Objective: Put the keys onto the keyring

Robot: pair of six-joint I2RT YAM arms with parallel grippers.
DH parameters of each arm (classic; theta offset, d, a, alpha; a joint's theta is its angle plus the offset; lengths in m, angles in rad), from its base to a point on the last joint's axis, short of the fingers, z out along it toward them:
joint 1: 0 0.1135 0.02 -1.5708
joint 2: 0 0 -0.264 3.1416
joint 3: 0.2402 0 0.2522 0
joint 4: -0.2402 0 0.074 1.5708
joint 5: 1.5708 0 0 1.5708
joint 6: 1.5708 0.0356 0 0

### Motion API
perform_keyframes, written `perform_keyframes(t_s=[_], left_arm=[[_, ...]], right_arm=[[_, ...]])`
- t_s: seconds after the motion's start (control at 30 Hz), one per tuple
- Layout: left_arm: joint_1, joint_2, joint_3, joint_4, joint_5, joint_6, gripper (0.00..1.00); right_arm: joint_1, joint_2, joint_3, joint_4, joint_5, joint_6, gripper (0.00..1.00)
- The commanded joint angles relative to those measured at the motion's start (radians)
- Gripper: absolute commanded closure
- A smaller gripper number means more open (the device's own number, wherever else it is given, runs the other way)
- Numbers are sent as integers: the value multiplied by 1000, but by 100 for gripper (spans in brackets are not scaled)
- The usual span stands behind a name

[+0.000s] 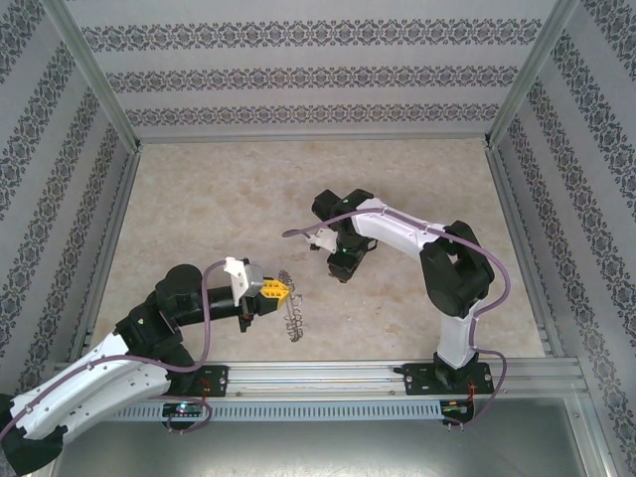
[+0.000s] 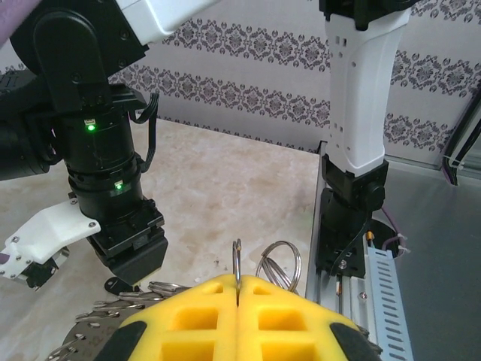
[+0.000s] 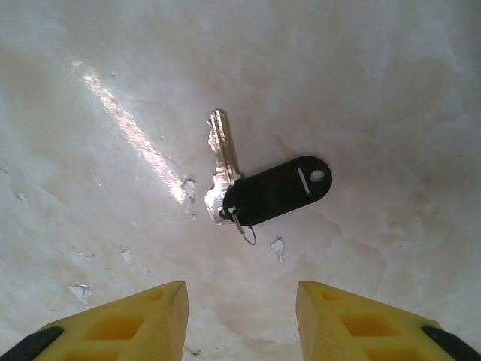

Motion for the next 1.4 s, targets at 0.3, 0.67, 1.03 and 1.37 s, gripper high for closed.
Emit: perform_keyframes(t_s=[0.3,0.67,1.03,1.37], left_arm=[[-16,-27,20,-20,22,-26,100],[-17,-30,33,-46,16,-16,100],[-16,-30,36,-51,9,-10,100],[-16,-30,37,-55,2,-10,100]], right_arm=[[-1,79,-15,37,58,-61,59],[-4,113,-24,39,21,-76,64],[-7,126,-27,40,9,-80,77],[-6,101,-35,31,-4,-75,92]])
